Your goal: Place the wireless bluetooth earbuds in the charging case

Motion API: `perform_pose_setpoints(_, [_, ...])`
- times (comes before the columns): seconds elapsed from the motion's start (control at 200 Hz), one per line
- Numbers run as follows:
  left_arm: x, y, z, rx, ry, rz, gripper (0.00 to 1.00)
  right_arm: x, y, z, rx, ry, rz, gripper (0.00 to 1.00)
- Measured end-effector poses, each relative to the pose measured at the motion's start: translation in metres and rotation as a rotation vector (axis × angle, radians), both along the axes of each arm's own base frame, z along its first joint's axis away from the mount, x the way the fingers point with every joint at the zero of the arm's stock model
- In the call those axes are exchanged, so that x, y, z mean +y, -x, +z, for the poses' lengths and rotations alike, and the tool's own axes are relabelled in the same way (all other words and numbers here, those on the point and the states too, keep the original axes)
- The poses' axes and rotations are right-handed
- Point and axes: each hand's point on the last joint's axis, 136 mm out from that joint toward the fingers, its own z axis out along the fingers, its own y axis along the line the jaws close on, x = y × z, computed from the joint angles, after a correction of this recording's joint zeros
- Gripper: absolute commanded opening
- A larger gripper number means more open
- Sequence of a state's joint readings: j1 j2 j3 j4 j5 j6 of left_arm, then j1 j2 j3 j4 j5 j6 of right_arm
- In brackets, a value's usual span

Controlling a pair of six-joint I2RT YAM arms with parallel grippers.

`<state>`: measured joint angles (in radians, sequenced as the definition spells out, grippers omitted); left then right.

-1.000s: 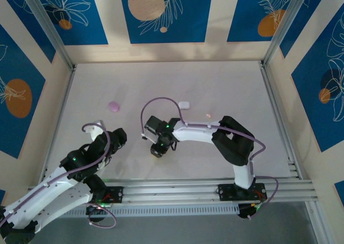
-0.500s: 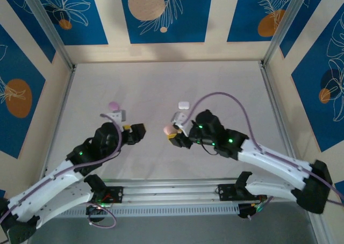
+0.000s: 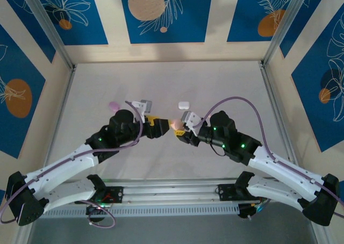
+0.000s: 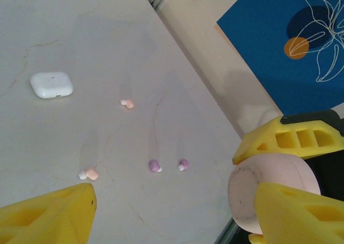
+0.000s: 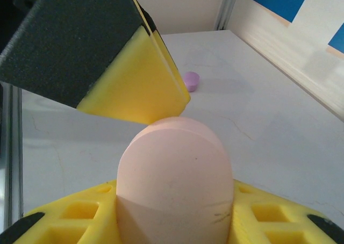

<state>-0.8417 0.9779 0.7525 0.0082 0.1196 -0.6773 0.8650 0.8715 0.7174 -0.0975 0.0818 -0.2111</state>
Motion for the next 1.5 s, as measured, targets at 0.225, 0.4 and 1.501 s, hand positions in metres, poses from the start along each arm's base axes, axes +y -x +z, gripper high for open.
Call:
perform_pose_setpoints(0.225, [-0.011,-0.004,0.003,0.003,-0.012,-0.029,0.7,-0.004,-0.006,-0.001,-0.001,0.005,-0.027,0.42])
perform_pose_setpoints(0.4, [-0.012,-0.007,0.001,0.008,-0.022,-0.019,0.71,-0.006,-0.009,-0.004,0.004,0.014,-0.044,0.42])
perform_pose_setpoints(1.501, [-0.046,0.005,0.006,0.075,0.044,-0.123,0.3,0.001,-0.015,-0.011,0.021,0.001,-0.013,0.43])
